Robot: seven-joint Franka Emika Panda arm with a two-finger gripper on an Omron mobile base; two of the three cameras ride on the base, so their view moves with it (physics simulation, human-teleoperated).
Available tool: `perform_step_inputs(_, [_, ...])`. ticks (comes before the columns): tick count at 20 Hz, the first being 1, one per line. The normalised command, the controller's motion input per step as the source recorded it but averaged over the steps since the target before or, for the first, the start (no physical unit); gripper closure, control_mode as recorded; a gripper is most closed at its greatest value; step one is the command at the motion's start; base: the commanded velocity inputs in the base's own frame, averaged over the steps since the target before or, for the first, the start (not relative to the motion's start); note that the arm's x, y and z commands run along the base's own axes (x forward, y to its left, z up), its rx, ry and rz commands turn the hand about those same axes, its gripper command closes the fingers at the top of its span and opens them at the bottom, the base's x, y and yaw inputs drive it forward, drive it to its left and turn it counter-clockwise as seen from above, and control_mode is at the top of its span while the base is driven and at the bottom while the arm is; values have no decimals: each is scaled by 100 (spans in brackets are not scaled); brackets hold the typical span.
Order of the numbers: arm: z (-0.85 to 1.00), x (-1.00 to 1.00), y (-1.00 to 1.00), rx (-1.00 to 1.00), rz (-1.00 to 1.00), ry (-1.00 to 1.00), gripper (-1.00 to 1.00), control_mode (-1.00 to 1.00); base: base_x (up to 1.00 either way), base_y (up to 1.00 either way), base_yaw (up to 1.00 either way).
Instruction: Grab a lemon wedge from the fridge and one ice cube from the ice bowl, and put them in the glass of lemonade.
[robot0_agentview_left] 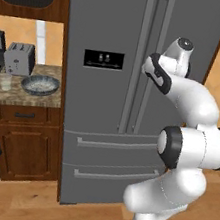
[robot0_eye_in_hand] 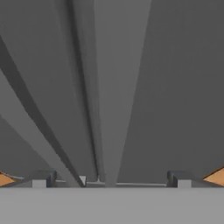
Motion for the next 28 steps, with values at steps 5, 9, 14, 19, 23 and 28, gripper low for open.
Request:
perform_step_inputs(5, [-18, 56, -3, 0, 0, -6, -100, -100, 0, 0, 0])
perform_step_inputs(9, [-23, 62, -6, 0, 0, -1, -100, -100, 0, 0, 0])
perform_step_inputs(14, [-7, 67, -19, 0, 0, 0, -100, -100, 0, 0, 0])
perform_step_inputs(19, [-2, 11, 0, 0, 0, 0, -100, -100, 0, 0, 0])
perform_step_inputs(23, [-9, 2, 0, 1, 0, -3, 100, -100, 0, 0, 0])
perform_step_inputs(28, [-14, 0, 0, 2, 0, -7, 100, -100, 0, 0, 0])
